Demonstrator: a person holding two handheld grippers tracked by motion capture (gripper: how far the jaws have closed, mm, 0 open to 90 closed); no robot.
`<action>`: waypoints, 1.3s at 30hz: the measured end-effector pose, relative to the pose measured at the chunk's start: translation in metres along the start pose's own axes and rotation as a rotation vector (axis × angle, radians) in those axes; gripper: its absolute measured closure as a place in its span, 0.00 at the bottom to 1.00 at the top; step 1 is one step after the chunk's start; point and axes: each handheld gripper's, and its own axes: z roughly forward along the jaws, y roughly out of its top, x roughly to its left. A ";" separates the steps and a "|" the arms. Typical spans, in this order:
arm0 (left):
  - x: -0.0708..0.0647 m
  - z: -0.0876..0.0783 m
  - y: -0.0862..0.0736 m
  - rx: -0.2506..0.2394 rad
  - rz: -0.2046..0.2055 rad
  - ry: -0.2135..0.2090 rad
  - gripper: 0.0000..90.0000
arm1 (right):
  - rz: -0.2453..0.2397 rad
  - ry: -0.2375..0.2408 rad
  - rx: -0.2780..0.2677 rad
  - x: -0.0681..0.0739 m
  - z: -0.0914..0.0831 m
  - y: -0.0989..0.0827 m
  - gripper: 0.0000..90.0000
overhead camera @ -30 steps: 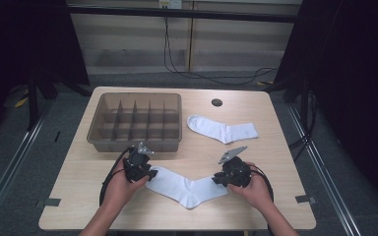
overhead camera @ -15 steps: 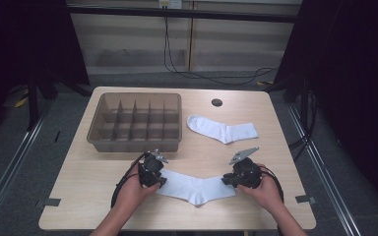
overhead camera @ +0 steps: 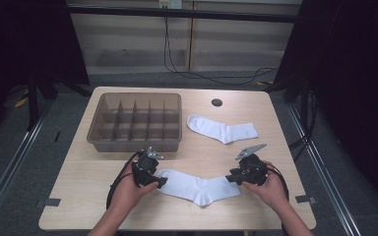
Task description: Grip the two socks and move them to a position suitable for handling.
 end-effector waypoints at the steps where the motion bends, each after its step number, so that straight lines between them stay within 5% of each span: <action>1: 0.002 -0.002 -0.002 -0.007 -0.017 -0.003 0.48 | 0.000 0.000 0.000 0.000 0.000 0.000 0.71; 16: 0.027 -0.023 -0.026 -0.029 -0.078 0.040 0.36 | 0.169 -0.167 -0.083 -0.046 0.007 0.047 0.56; 25: 0.034 -0.024 -0.030 -0.014 -0.093 0.037 0.36 | 0.209 -0.215 -0.051 -0.071 0.015 0.063 0.52; 39: 0.031 -0.024 -0.030 -0.014 -0.095 0.025 0.36 | 0.183 -0.298 -0.034 -0.072 0.019 0.090 0.56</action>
